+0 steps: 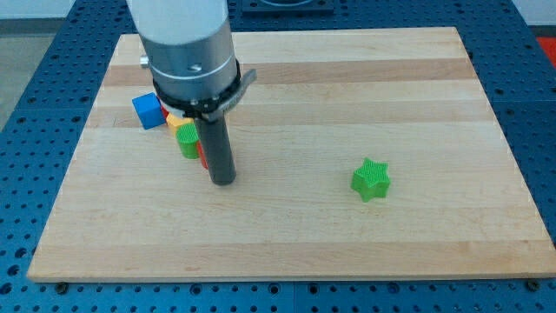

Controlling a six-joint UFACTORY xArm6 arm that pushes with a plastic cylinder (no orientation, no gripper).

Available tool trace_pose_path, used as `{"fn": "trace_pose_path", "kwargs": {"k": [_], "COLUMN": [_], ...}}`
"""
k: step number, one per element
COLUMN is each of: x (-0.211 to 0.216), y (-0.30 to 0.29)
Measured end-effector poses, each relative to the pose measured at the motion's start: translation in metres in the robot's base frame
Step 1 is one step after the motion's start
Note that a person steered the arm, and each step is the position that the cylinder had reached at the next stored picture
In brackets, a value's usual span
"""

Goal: Push the red circle to the bottom of the yellow heart

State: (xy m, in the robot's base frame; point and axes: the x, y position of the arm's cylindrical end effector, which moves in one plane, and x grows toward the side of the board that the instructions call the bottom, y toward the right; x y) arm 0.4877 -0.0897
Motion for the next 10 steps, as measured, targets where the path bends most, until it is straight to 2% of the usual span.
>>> {"fn": "trace_pose_path", "kwargs": {"k": [4,10], "x": [-0.043,-0.052], "y": [-0.004,-0.012]}}
